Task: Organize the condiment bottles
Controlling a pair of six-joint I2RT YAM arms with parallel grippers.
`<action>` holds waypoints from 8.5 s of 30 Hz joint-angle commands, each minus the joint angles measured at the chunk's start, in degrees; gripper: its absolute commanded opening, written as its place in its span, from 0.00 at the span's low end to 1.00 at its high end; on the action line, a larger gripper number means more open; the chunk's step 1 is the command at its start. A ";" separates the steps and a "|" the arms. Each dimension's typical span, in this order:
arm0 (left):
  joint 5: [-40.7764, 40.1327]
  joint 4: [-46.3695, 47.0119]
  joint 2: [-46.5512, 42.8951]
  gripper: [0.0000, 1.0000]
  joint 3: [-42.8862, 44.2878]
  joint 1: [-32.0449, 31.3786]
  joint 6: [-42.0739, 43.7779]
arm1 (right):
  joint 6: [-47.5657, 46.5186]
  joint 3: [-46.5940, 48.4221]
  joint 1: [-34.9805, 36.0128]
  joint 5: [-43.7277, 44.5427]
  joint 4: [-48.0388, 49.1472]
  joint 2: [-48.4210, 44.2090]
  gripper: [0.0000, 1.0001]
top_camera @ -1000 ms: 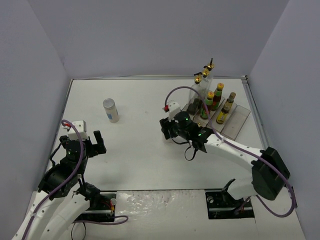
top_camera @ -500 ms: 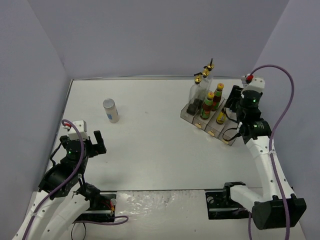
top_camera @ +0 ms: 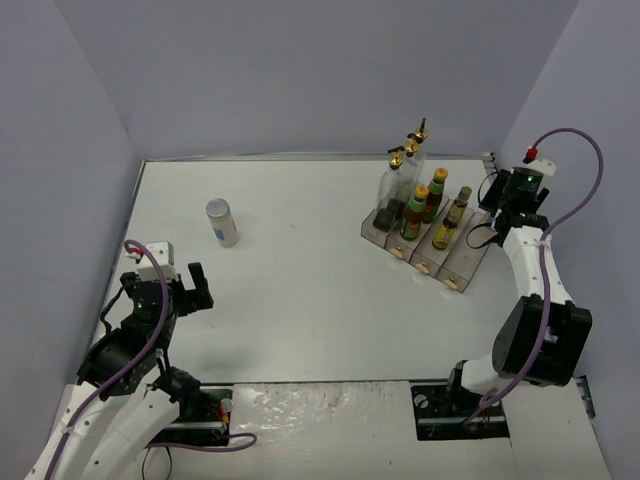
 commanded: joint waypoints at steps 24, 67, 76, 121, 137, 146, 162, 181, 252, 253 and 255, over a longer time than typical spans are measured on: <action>0.35 3.62 10.30 1.00 3.21 0.37 -9.13 | -1.68 -0.36 -1.46 -2.97 18.94 11.53 0.71; 9.70 15.38 71.00 0.34 40.72 11.85 -0.05 | 3.61 -5.00 16.16 -15.33 -3.00 -28.20 1.00; 16.57 14.78 61.21 0.09 36.06 -1.71 3.26 | -1.29 -4.90 20.25 -21.19 -6.24 -32.03 1.00; 1.44 7.71 20.38 0.97 11.61 -8.11 0.77 | -8.89 -14.06 58.53 -14.62 2.79 -18.99 1.00; -0.02 2.99 3.85 0.97 0.83 -1.31 -0.05 | -9.45 -13.59 65.60 -12.79 10.42 -2.51 0.93; 2.12 3.74 5.43 0.97 0.76 -1.31 0.51 | -7.16 -17.38 65.37 -9.63 12.20 -3.24 0.41; 3.77 4.30 5.44 0.97 0.75 -1.21 1.37 | 9.31 -15.41 44.41 15.33 -10.79 -28.77 0.00; 4.78 4.54 5.26 0.97 0.83 -1.04 2.08 | 3.91 -7.04 6.25 3.19 0.73 -13.66 0.00; 1.97 -3.25 7.73 0.97 13.18 -1.10 1.53 | 2.36 -8.05 11.90 -11.48 -21.91 -65.88 1.00; 2.19 -2.93 8.05 0.97 13.09 -1.06 1.35 | 2.41 -8.19 11.90 -11.85 -21.91 -65.87 1.00; 2.28 -2.72 8.52 0.97 13.14 -1.04 0.75 | 2.69 -8.50 11.90 -12.08 -21.91 -65.96 1.00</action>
